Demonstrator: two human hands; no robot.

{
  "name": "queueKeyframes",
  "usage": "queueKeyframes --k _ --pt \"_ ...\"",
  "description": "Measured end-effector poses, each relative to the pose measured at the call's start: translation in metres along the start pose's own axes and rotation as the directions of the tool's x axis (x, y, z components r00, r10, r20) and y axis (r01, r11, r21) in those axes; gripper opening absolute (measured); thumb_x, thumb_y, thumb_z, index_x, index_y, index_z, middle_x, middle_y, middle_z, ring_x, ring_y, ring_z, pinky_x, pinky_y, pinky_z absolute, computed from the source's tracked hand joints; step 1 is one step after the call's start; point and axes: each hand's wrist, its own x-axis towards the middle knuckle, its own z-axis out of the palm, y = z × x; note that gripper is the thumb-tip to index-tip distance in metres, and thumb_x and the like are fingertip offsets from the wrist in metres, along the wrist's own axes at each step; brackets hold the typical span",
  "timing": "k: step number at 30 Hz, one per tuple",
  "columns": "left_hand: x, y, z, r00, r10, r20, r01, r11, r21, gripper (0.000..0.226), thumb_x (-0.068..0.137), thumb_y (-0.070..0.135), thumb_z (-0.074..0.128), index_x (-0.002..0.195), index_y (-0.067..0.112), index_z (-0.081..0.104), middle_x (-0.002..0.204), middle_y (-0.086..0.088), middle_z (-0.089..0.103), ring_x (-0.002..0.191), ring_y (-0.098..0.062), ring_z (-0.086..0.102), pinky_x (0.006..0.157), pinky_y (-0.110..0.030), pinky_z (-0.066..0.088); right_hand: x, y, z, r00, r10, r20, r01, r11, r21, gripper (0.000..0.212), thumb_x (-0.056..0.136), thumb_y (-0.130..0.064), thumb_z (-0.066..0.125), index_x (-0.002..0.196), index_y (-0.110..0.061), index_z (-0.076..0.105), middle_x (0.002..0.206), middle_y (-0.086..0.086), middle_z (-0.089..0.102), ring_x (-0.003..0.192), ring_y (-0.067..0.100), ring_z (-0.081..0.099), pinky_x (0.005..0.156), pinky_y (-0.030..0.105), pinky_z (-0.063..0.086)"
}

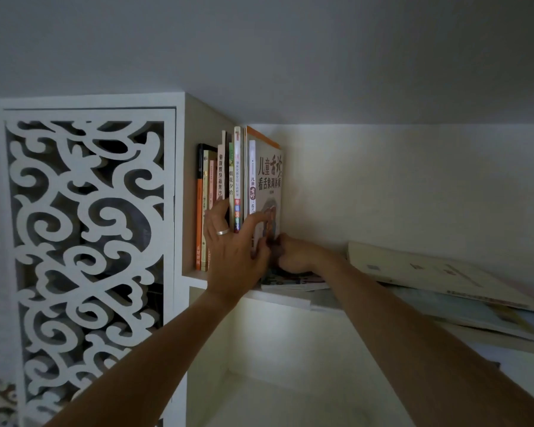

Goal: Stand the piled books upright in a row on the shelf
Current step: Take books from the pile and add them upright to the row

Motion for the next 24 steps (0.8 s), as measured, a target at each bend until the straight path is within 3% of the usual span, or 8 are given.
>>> queueKeyframes --k 5,10,13,15,18,20,22,24 --pt "0.001 0.003 -0.003 1.000 -0.015 0.013 0.015 1.000 0.011 0.037 0.087 0.034 0.061 0.123 0.029 0.056 0.150 -0.015 0.032 0.141 -0.039 0.033 0.107 -0.059 0.047 -0.008 0.000 -0.011 0.982 0.151 0.111 -0.128 0.973 -0.190 0.050 0.107 -0.039 0.046 0.145 -0.008 0.052 0.144 0.015 0.053 0.126 0.031 0.053 0.106 0.039 0.043" --pt "0.000 0.005 -0.003 0.999 -0.045 0.017 0.045 0.999 -0.021 0.037 0.088 0.035 0.057 0.124 0.029 0.054 0.151 -0.014 0.031 0.144 -0.038 0.031 0.109 -0.060 0.047 0.002 0.016 -0.015 0.989 0.111 0.096 -0.101 0.989 -0.106 0.060 0.096 -0.055 0.060 0.139 -0.014 0.058 0.134 0.009 0.061 0.115 0.028 0.057 0.107 0.045 0.045" --pt "0.000 0.006 -0.003 0.999 -0.036 0.011 0.037 0.999 -0.021 0.036 0.089 0.032 0.056 0.125 0.029 0.053 0.151 -0.015 0.031 0.143 -0.037 0.030 0.110 -0.058 0.046 0.012 0.020 -0.019 0.980 0.186 0.070 -0.179 0.979 -0.096 0.077 0.080 -0.066 0.072 0.137 -0.015 0.060 0.134 0.009 0.062 0.116 0.029 0.058 0.106 0.048 0.047" --pt "-0.001 0.007 -0.004 0.999 -0.038 0.014 0.039 0.999 -0.013 0.035 0.091 0.032 0.056 0.126 0.029 0.052 0.151 -0.017 0.031 0.144 -0.038 0.030 0.110 -0.058 0.046 0.023 0.022 -0.018 0.964 0.267 0.024 -0.259 0.951 -0.168 0.074 0.083 -0.062 0.072 0.134 -0.010 0.059 0.133 0.011 0.061 0.117 0.031 0.058 0.106 0.046 0.047" --pt "-0.002 0.005 -0.004 0.999 -0.036 0.025 0.036 0.999 0.000 0.037 0.091 0.030 0.059 0.127 0.028 0.052 0.151 -0.020 0.033 0.143 -0.040 0.032 0.109 -0.060 0.047 0.031 0.030 -0.015 0.897 0.353 -0.265 -0.423 0.861 -0.284 0.061 0.091 -0.055 0.066 0.129 -0.008 0.061 0.133 0.017 0.058 0.122 0.036 0.053 0.106 0.048 0.041" --pt "-0.003 0.005 -0.002 0.999 -0.031 0.036 0.030 0.999 0.015 0.040 0.089 0.027 0.065 0.126 0.028 0.052 0.150 -0.022 0.035 0.143 -0.041 0.033 0.108 -0.061 0.047 0.025 0.038 -0.018 0.770 0.340 -0.540 -0.518 0.827 -0.218 0.062 0.090 -0.055 0.067 0.126 -0.005 0.059 0.136 0.024 0.052 0.127 0.040 0.046 0.107 0.051 0.034" --pt "-0.003 0.004 -0.001 0.998 -0.035 0.044 0.034 0.999 0.026 0.039 0.088 0.026 0.067 0.125 0.028 0.053 0.150 -0.022 0.034 0.143 -0.041 0.033 0.107 -0.061 0.047 0.020 0.043 -0.024 0.653 0.230 -0.722 -0.437 0.893 -0.110 0.054 0.091 -0.047 0.070 0.120 -0.003 0.058 0.132 0.023 0.050 0.124 0.038 0.044 0.103 0.047 0.036" --pt "-0.002 0.005 -0.001 0.998 -0.043 0.048 0.041 0.999 0.032 0.038 0.088 0.024 0.068 0.123 0.027 0.053 0.151 -0.020 0.032 0.144 -0.042 0.033 0.106 -0.060 0.048 0.019 0.042 -0.029 0.599 0.128 -0.790 -0.222 0.975 -0.010 0.043 0.091 -0.040 0.072 0.112 -0.005 0.061 0.127 0.019 0.048 0.119 0.036 0.043 0.096 0.043 0.037"
